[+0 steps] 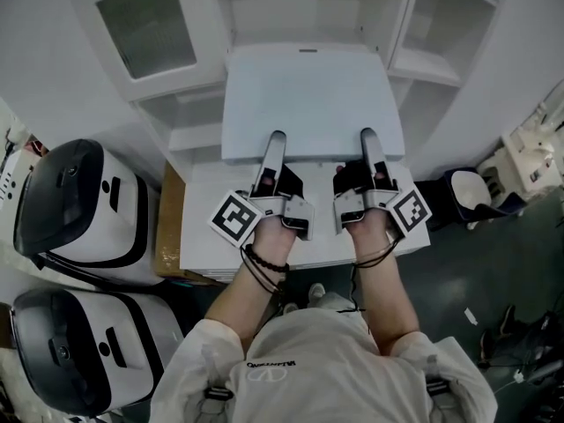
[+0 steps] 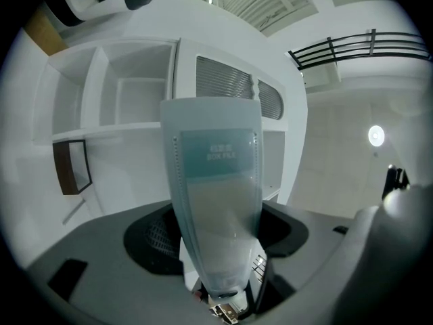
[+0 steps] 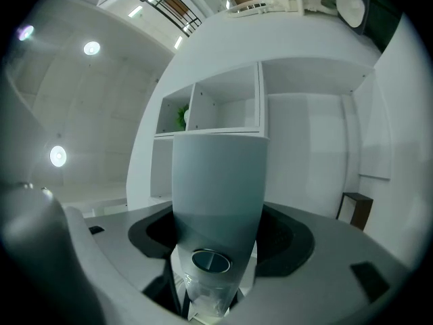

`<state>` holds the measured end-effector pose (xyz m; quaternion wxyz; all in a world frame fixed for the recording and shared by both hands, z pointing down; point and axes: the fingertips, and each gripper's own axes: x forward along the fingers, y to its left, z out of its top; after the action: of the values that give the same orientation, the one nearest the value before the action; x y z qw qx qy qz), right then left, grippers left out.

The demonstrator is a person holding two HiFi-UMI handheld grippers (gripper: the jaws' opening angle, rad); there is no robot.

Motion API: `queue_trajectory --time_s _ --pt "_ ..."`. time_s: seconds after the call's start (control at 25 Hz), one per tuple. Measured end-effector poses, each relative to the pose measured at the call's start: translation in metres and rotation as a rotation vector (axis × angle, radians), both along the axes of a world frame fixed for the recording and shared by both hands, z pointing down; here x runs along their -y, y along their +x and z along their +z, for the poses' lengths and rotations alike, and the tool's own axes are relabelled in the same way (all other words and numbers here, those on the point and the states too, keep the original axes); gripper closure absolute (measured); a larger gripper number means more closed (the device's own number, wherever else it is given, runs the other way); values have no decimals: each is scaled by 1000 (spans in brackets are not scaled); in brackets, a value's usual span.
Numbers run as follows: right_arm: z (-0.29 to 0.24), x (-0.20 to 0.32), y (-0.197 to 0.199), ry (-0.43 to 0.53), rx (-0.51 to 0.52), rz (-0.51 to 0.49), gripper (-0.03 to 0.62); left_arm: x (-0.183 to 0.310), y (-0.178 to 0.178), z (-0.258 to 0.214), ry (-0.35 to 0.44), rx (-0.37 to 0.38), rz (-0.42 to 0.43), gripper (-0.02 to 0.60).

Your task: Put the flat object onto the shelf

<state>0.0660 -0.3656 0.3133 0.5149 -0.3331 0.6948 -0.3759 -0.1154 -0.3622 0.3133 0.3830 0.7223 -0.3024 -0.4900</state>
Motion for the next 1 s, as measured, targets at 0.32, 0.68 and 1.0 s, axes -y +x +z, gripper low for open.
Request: queue_trajectory --time_s 0.32,0.68,1.0 --pt "-22 61 8 -14 -13 -32 281 53 8 -18 -17 -2 -35 279" --pt "-31 115 9 -53 -7 -76 281 102 8 -26 -61 37 -84 279" --pt "-33 153 8 -119 -16 -103 279 139 8 -28 -101 41 -106 279"
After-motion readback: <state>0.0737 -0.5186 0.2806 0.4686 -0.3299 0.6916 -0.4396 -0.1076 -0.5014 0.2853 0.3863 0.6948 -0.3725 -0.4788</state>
